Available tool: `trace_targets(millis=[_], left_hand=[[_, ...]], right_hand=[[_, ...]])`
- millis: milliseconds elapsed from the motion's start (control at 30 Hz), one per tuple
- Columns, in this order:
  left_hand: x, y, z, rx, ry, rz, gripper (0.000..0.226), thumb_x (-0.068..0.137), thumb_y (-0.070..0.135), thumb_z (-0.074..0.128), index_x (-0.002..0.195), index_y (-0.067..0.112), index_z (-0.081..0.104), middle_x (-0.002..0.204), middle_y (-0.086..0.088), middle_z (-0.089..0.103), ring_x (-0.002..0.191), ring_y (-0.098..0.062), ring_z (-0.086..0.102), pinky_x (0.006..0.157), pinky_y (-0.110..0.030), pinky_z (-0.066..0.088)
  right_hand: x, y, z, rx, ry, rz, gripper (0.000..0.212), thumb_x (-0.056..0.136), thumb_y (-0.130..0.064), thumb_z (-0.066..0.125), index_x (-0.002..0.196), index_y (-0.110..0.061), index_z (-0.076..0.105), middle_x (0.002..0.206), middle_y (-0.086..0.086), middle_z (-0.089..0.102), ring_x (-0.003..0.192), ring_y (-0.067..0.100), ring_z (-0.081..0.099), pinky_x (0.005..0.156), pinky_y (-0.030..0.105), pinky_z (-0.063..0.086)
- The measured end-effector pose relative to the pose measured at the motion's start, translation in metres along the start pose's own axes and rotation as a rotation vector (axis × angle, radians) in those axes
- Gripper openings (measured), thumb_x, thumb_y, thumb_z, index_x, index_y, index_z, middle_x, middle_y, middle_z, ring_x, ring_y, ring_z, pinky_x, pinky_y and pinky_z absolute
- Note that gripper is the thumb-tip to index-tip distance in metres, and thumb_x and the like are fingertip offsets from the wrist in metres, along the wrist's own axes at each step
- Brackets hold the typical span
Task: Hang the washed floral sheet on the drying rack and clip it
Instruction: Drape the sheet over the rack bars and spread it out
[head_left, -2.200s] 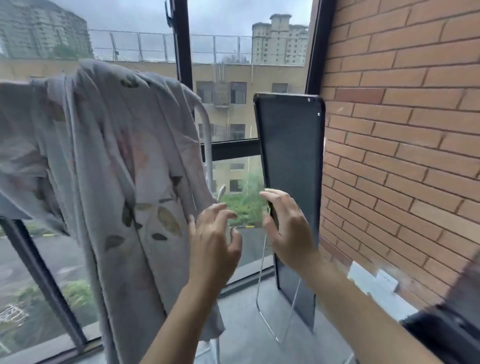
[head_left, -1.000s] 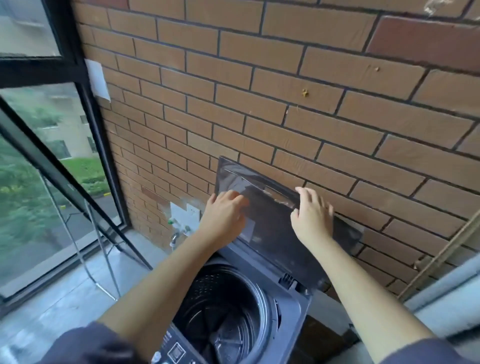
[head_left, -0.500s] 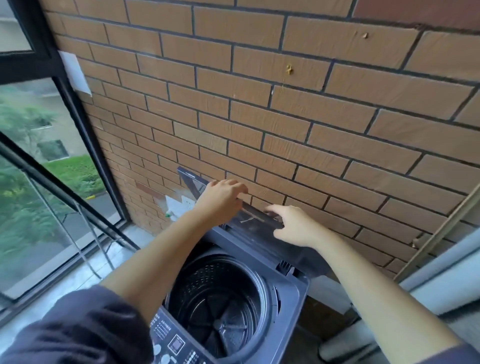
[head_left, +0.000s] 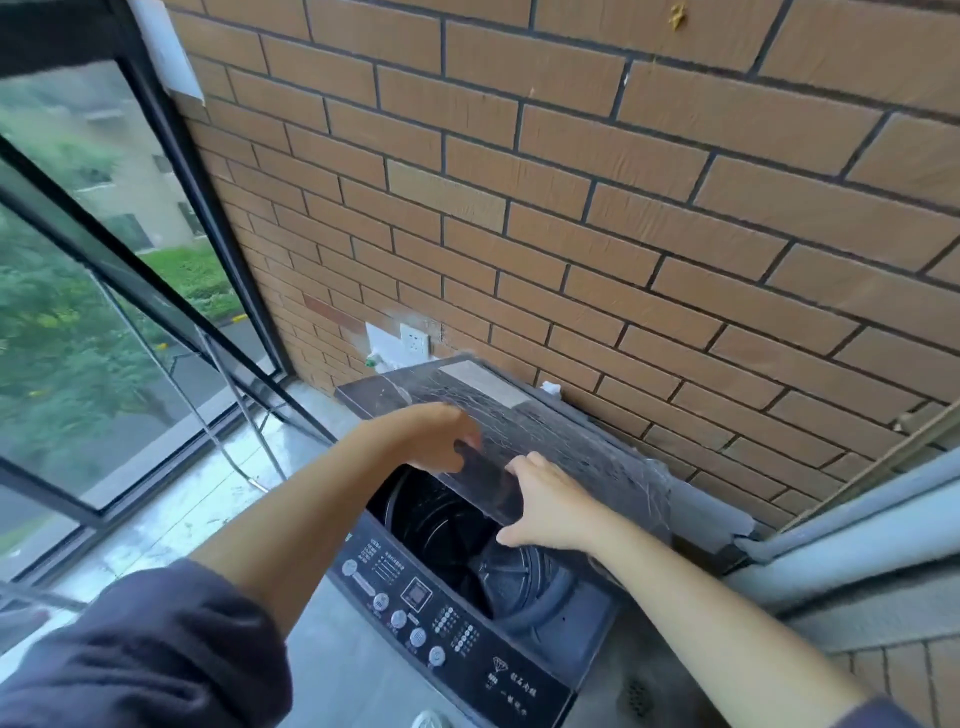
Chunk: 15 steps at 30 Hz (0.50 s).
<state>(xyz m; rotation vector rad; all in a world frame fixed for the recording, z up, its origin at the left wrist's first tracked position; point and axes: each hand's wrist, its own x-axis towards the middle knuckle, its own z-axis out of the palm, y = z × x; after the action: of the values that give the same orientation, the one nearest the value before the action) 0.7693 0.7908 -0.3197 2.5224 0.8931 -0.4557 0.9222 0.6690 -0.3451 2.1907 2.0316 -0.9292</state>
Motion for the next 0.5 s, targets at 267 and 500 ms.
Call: trace_targets(millis=[267, 500], left_hand=[[0.000, -0.031, 0.067, -0.066, -0.011, 0.020, 0.038, 0.082, 0.010, 0.055, 0.119, 0.018, 0.060, 0.118, 0.001, 0.059, 0.107, -0.020, 0.055, 0.084, -0.030, 0.048], [0.005, -0.048, 0.124, -0.066, -0.007, -0.007, 0.043, 0.081, 0.008, 0.057, 0.122, 0.021, 0.056, 0.122, -0.002, 0.053, 0.111, -0.024, 0.050, 0.087, -0.041, 0.048]], right_hand=[[0.015, -0.006, 0.057, -0.023, -0.073, 0.078, 0.082, 0.069, -0.054, 0.074, 0.133, -0.013, 0.043, 0.130, 0.005, 0.041, 0.121, 0.025, 0.043, 0.094, 0.039, 0.044], [0.028, -0.007, 0.096, -0.079, -0.092, 0.130, 0.058, 0.081, -0.042, 0.069, 0.127, -0.014, 0.049, 0.127, 0.005, 0.044, 0.116, 0.026, 0.047, 0.090, 0.040, 0.046]])
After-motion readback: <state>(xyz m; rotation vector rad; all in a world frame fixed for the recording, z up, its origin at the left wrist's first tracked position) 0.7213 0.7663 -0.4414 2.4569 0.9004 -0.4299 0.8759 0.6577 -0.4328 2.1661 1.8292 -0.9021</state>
